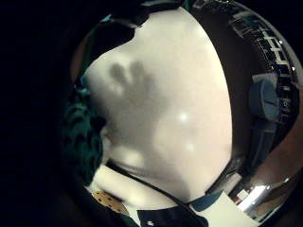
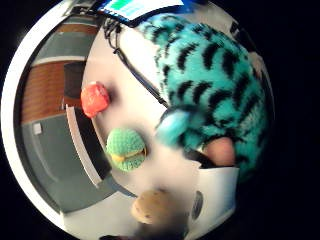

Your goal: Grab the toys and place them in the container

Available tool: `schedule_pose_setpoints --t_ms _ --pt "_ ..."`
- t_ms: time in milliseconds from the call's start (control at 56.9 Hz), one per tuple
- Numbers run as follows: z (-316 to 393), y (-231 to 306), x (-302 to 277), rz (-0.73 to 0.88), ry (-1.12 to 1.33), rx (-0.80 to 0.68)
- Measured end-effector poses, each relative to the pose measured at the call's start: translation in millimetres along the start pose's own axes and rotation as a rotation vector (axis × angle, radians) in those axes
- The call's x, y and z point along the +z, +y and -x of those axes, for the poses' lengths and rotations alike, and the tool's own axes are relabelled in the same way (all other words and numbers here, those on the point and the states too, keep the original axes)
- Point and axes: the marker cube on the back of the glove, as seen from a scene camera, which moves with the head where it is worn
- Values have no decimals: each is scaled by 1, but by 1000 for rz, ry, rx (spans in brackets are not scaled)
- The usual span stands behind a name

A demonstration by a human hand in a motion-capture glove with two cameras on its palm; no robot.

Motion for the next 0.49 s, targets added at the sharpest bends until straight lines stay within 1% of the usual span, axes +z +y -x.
schedule_pose_setpoints --t_ms 70,141,299,439,492 --pt "7 4 -13 -54 -14 -35" --pt "16 13 -34 -69 -30 -87" --pt "44 32 -95 -115 -60 -234" --pt "86 65 -143 -156 -124 -363" --pt "110 81 -158 -201 -140 -423"
